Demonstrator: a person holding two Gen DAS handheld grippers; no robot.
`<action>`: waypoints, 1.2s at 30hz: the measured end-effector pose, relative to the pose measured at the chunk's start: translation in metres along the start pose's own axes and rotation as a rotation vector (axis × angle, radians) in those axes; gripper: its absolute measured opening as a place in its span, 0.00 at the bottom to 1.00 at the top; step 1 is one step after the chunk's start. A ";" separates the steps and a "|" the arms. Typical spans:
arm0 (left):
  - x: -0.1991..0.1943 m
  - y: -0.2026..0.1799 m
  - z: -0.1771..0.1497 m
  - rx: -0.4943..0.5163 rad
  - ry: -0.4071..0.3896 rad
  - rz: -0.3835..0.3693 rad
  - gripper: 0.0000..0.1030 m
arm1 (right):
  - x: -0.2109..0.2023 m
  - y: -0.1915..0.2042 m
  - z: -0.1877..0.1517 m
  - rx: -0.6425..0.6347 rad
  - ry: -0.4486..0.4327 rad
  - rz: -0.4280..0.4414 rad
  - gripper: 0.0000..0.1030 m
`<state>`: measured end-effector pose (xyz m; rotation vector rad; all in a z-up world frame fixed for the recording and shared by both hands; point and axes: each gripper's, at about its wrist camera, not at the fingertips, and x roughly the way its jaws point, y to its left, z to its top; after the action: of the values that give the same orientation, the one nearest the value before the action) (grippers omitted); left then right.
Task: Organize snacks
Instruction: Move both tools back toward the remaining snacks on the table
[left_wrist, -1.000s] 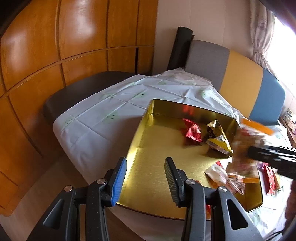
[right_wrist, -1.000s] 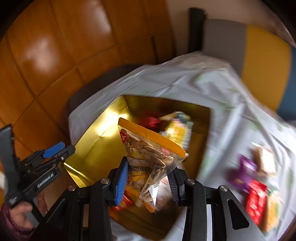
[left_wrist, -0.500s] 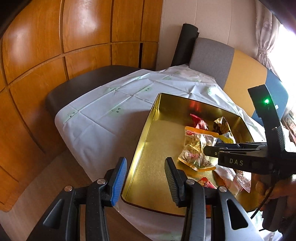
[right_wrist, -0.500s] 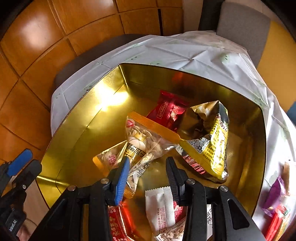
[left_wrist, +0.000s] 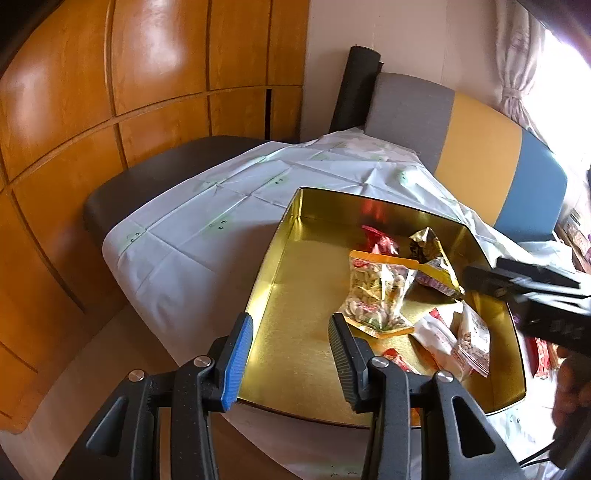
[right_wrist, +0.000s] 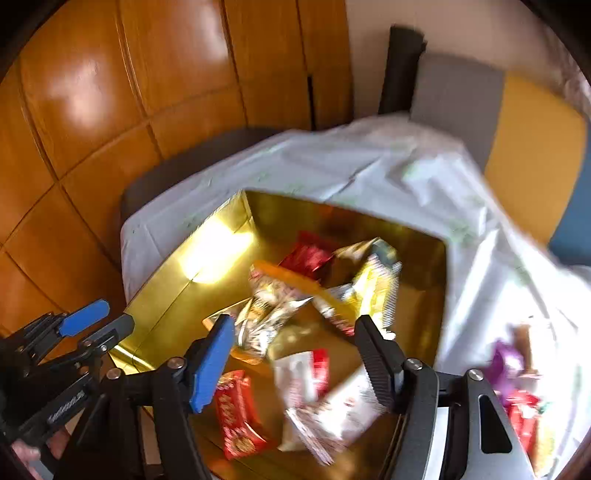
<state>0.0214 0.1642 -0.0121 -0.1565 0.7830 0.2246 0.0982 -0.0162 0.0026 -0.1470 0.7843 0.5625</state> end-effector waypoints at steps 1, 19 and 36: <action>-0.001 -0.002 0.000 0.006 0.001 -0.005 0.42 | -0.011 -0.004 -0.002 0.000 -0.034 -0.017 0.76; -0.018 -0.052 -0.012 0.151 -0.001 -0.050 0.42 | -0.132 -0.156 -0.054 0.279 -0.215 -0.307 1.00; -0.024 -0.095 -0.019 0.273 0.008 -0.082 0.42 | -0.189 -0.260 -0.101 0.392 -0.253 -0.565 1.00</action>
<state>0.0165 0.0644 -0.0029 0.0687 0.8053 0.0382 0.0653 -0.3484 0.0439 0.0662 0.5570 -0.1122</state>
